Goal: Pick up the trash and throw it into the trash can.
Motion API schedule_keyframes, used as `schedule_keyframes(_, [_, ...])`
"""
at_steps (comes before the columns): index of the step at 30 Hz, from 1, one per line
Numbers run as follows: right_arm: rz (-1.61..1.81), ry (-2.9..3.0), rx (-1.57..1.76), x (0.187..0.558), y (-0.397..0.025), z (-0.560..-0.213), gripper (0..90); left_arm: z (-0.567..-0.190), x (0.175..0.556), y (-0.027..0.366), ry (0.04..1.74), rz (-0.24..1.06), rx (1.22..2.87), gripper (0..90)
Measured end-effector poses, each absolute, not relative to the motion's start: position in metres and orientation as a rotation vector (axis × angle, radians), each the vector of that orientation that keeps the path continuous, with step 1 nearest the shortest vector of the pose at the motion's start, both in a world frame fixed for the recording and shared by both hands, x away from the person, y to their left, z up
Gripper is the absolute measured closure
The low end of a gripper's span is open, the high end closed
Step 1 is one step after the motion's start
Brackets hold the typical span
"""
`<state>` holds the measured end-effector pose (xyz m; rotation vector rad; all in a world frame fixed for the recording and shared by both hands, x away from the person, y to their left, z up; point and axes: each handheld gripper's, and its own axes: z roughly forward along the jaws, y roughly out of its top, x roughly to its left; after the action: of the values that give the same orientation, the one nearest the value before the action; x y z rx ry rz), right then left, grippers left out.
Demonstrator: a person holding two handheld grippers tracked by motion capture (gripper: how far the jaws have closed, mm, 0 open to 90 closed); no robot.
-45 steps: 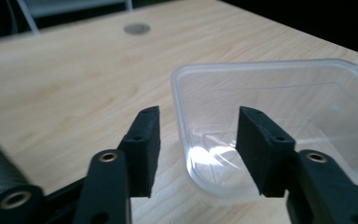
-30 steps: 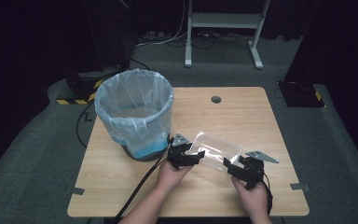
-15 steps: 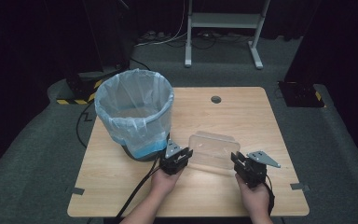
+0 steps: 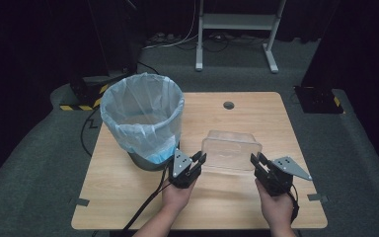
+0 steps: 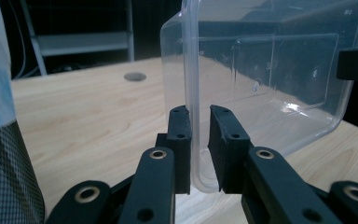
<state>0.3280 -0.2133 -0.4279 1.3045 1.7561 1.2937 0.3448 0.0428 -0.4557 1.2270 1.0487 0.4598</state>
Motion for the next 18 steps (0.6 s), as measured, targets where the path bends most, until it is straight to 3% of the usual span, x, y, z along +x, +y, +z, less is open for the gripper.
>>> schedule_keyframes(18, [1.408, 1.642, 1.165, 0.321, -0.211, -0.366, 71.1, -0.378, 0.332, 0.043, 0.959, 0.582, 1.110, 77.4])
